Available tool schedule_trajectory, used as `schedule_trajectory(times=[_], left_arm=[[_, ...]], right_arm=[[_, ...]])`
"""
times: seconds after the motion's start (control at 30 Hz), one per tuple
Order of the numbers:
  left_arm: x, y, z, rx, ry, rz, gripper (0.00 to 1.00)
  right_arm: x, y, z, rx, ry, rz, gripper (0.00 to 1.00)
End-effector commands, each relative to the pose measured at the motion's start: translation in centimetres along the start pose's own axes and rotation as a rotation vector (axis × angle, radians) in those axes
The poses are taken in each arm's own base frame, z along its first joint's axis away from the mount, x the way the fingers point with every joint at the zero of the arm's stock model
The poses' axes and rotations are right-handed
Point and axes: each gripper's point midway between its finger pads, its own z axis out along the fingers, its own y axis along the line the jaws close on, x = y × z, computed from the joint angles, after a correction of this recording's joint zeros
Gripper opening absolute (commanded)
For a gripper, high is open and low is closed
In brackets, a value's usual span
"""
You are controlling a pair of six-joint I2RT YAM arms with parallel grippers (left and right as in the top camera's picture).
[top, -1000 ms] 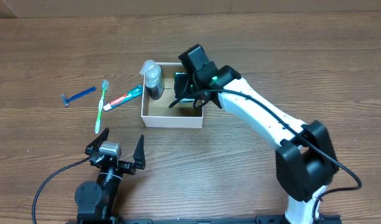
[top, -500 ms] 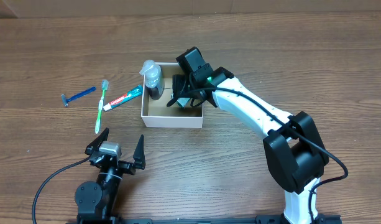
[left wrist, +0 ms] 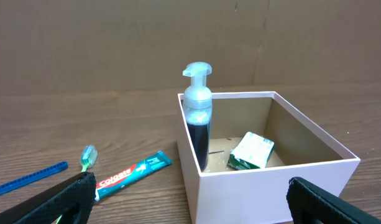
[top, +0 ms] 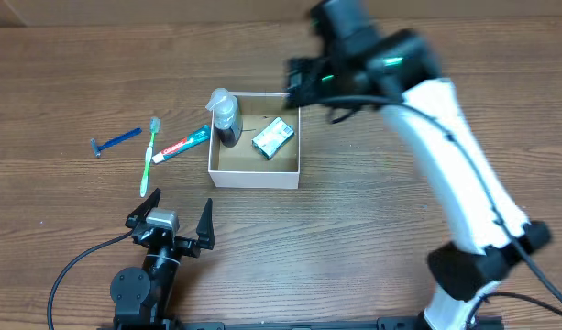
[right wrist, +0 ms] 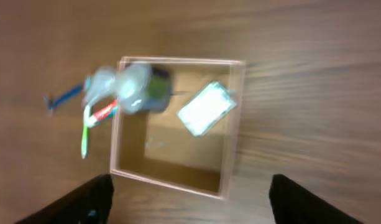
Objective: Pack container
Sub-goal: 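Carry the soap bar box into the white box and release, then retract the right arm and reach the left gripper to the toothpaste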
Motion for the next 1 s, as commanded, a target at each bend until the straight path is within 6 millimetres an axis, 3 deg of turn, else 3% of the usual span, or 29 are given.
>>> schedule_trajectory(times=[0.0,0.1,0.17,0.23,0.37,0.43,0.53,0.57,0.73,0.83,0.97], left_arm=[[0.0,0.2,0.0,-0.007,-0.005,0.023,1.00],[0.0,0.2,0.0,-0.007,-0.005,0.023,1.00],[0.0,0.2,0.0,-0.007,-0.005,0.022,1.00],[-0.1,0.2,0.0,-0.006,-0.008,0.023,1.00],[-0.1,0.6,0.0,-0.031,-0.009,0.039,1.00],[-0.7,1.3,-0.1,-0.072,-0.032,0.056,1.00],[-1.7,-1.0,-0.3,0.057,-0.051,0.077,1.00],[-3.5,-1.6,-0.9,0.077,-0.067,0.053,1.00],[-8.6,-1.7,-1.7,0.058,0.044,0.096,1.00],[-11.1,-1.8,-0.1,0.081,0.197,0.064,1.00],[-13.8,-2.8,3.7,0.178,0.437,-0.024,1.00]], right_arm=[[-1.9,-8.4,-1.0,0.162,-0.004,0.155,1.00],[-2.2,-15.2,-1.2,0.253,0.034,0.307,1.00],[-2.1,-18.3,-1.3,0.290,0.048,0.378,1.00],[-2.0,-21.0,-1.5,0.318,0.057,0.439,1.00],[-2.1,-24.0,-2.0,0.344,0.050,0.509,1.00],[-2.1,-24.8,-2.3,0.350,0.044,0.529,1.00],[-2.1,-24.8,-2.3,0.350,0.042,0.530,1.00],[-2.1,-24.8,-2.3,0.350,0.042,0.530,1.00],[-2.1,-24.8,-2.3,0.350,0.042,0.530,1.00],[-2.1,-24.8,-2.3,0.350,0.042,0.530,1.00],[-2.1,-24.8,-2.3,0.350,0.042,0.530,1.00]])
